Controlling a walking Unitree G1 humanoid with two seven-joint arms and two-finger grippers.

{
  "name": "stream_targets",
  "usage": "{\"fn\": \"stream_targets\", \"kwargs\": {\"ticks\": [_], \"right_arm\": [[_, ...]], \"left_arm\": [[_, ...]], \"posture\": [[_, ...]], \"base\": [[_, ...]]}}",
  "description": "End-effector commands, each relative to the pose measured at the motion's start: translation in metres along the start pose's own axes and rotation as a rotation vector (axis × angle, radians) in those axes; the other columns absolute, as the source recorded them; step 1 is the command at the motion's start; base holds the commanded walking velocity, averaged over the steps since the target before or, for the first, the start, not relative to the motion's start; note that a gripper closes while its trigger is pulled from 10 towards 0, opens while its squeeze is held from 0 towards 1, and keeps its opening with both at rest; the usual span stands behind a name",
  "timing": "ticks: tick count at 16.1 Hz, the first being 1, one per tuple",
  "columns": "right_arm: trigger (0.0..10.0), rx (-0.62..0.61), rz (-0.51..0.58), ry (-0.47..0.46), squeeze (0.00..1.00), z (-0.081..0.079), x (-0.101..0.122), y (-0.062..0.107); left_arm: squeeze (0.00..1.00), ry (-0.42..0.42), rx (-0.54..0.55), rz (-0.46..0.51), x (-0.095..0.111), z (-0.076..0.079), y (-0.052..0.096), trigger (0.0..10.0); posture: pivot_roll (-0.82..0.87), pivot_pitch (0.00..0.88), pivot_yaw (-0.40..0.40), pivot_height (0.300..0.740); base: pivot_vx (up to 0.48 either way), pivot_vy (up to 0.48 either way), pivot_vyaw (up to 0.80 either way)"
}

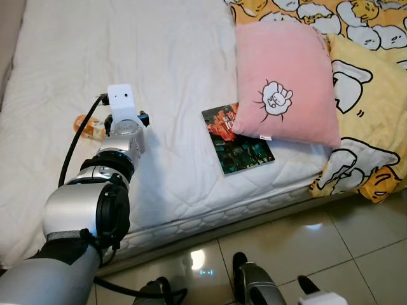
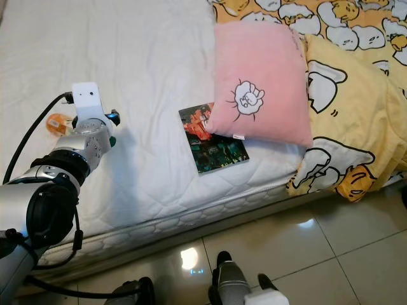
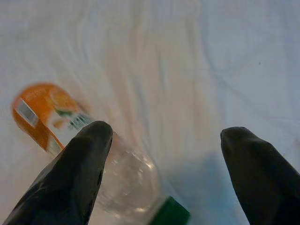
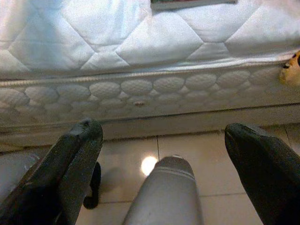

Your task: Clean up the room

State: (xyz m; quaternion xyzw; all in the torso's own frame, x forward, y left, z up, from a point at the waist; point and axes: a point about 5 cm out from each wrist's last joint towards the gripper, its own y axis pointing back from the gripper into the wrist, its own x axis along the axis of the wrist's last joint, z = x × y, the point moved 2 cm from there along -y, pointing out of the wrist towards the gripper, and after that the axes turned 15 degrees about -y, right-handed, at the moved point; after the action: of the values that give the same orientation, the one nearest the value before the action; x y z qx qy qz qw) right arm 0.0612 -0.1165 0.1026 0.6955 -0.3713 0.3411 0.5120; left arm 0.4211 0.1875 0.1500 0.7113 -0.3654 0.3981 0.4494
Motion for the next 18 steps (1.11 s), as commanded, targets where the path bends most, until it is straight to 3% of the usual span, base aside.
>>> {"fn": "stream_targets", "kwargs": {"ticks": [1, 4, 6, 9, 14, 16, 17, 18], "right_arm": [[10.0, -0.003, -0.026, -0.006, 0.0, -0.001, -0.003, 0.004], [10.0, 0.016, -0.03, 0.008, 0.0, -0.005, -0.002, 0.007], [10.0, 0.022, -0.049, 0.007, 0.0, -0.006, -0.004, 0.01], [10.0, 0.019, -0.063, 0.011, 0.0, -0.005, -0.005, 0.013], [10.0, 0.014, -0.089, 0.018, 0.0, -0.002, -0.008, 0.016], [10.0, 0.018, -0.088, 0.022, 0.0, -0.001, -0.008, 0.015], [10.0, 0.018, -0.088, 0.023, 0.0, 0.0, -0.008, 0.014], [10.0, 0.019, -0.089, 0.026, 0.0, 0.001, -0.009, 0.014]], "left_arm": [[0.0, 0.029, 0.003, -0.072, -0.018, 0.001, 0.0, 10.0], [0.0, 0.095, 0.087, -0.106, -0.027, -0.013, -0.002, 10.0], [0.0, 0.095, 0.116, -0.115, -0.027, -0.018, -0.003, 10.0], [0.0, 0.183, 0.046, -0.152, -0.031, -0.006, -0.001, 10.0], [0.0, 0.017, -0.053, -0.202, -0.055, 0.013, 0.003, 10.0], [0.0, 0.035, -0.076, -0.224, -0.062, 0.016, 0.004, 10.0], [0.0, 0.005, -0.072, -0.207, -0.06, 0.015, 0.004, 4.5], [0.0, -0.09, -0.059, -0.169, -0.055, 0.01, 0.002, 1.7]], "posture": [[-0.36, 0.284, 0.041, 0.74], [-0.37, 0.291, 0.037, 0.74], [-0.37, 0.297, 0.032, 0.74], [-0.39, 0.3, 0.026, 0.74], [-0.39, 0.303, 0.021, 0.74], [-0.39, 0.297, 0.019, 0.74], [-0.39, 0.297, 0.019, 0.74], [-0.38, 0.297, 0.016, 0.74]], "base": [[0.0, 0.0, 0.0], [0.0, 0.0, 0.0], [0.0, 0.0, 0.0], [0.0, 0.0, 0.0], [0.0, 0.0, 0.0], [0.0, 0.0, 0.0], [0.0, 0.0, 0.0], [0.0, 0.0, 0.0]]}}
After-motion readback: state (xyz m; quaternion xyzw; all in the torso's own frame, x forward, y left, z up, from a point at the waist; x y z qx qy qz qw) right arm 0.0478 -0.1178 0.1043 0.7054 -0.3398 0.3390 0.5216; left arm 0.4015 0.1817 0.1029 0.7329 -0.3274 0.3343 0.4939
